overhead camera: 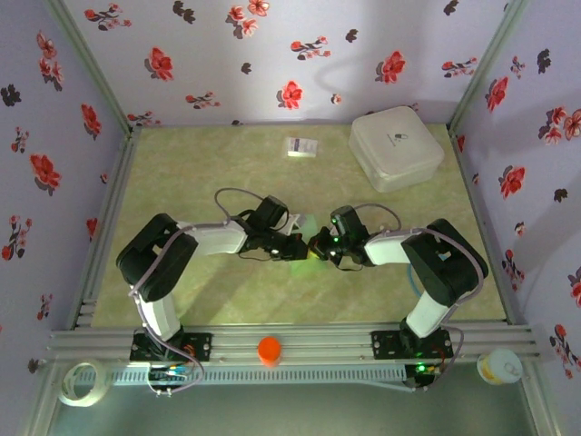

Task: Fold a paper plane with a square sheet of paper (pick it up from the middle)
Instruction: Fold the triangle a second time at the center of the table.

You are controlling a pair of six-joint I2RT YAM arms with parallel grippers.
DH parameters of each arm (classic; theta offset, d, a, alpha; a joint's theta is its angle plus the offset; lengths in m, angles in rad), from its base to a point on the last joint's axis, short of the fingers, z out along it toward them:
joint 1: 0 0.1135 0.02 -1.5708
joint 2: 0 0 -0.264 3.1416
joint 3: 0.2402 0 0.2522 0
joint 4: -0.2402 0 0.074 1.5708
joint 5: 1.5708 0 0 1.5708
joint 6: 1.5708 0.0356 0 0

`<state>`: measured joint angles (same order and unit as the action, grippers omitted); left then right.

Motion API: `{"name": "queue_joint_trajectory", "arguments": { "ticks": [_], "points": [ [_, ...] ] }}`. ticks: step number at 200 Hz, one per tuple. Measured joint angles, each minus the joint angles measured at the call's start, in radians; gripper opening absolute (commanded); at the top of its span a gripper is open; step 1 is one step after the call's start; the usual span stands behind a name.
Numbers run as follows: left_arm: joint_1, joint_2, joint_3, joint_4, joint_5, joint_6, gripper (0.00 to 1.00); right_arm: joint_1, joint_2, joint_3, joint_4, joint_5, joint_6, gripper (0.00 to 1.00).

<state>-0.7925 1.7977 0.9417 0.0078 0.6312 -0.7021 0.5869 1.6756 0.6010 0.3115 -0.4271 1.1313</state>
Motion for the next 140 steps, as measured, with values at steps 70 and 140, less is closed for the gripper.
{"name": "queue_joint_trajectory", "arguments": {
  "ticks": [70, 140],
  "points": [
    [-0.002, 0.047, 0.019, -0.023, -0.001, -0.003, 0.03, 0.000, 0.000, 0.000, 0.000, 0.000, 0.000, 0.00],
    [-0.002, 0.071, 0.006, -0.039, -0.006, -0.003, 0.03, 0.000, 0.000, 0.000, -0.001, 0.000, 0.000, 0.00]
  ]
}}
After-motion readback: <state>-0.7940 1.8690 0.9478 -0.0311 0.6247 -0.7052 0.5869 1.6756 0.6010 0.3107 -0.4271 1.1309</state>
